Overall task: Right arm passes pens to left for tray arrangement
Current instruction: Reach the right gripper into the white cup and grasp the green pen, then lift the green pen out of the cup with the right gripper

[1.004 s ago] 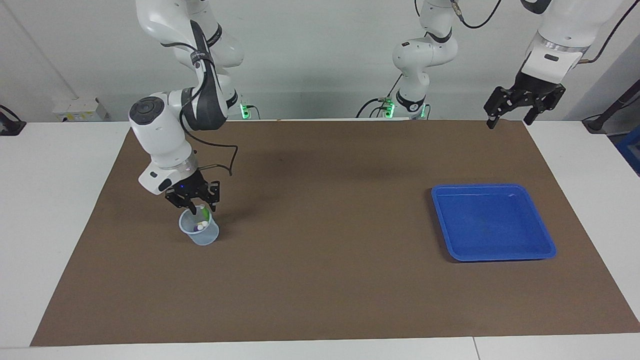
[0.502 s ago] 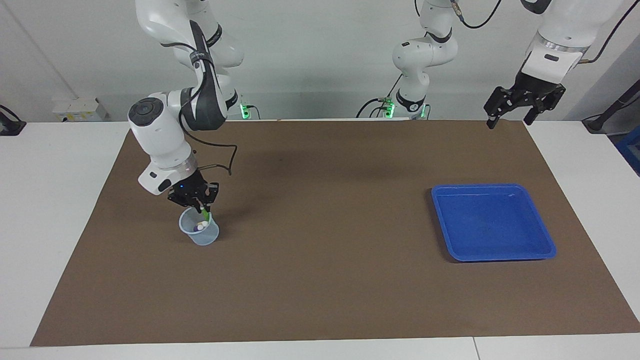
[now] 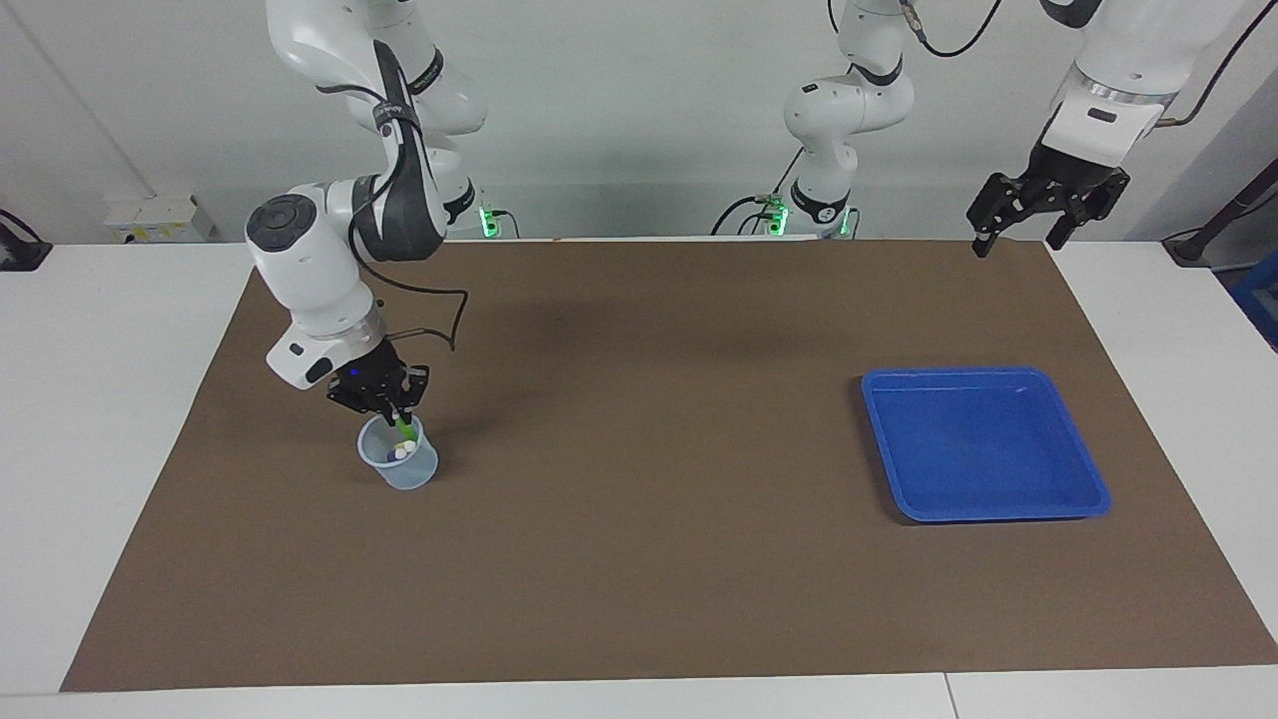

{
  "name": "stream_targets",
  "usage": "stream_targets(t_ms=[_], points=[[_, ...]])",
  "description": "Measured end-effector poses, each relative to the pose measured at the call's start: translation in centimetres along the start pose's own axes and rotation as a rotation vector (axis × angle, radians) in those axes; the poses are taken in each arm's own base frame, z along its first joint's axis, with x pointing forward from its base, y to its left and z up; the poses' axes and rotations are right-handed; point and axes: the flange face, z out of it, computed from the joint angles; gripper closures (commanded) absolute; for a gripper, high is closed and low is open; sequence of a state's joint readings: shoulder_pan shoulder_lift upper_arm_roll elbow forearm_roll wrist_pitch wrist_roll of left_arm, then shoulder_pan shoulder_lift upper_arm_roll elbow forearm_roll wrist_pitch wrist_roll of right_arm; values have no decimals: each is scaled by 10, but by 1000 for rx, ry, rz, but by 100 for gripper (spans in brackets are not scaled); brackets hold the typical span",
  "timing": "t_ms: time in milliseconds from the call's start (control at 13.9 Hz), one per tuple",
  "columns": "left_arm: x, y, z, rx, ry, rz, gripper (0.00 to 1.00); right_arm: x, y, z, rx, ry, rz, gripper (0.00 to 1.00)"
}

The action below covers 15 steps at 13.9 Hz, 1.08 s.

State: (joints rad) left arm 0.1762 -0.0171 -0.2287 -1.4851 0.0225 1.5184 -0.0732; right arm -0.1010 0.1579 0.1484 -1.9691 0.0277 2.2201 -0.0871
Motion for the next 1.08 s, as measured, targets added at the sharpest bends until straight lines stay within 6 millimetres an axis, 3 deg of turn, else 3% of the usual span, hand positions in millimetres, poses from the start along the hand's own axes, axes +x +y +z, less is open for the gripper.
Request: stream_targets(t_ms=[287, 789, 1076], points=[[-1, -4, 2, 1, -6, -7, 0, 0, 14, -23, -8, 22, -10, 100], [0, -5, 27, 9, 68, 40, 0, 1, 7, -100, -32, -42, -39, 100], [4, -16, 48, 12, 83, 30, 0, -15, -11, -145, -39, -82, -68, 100]])
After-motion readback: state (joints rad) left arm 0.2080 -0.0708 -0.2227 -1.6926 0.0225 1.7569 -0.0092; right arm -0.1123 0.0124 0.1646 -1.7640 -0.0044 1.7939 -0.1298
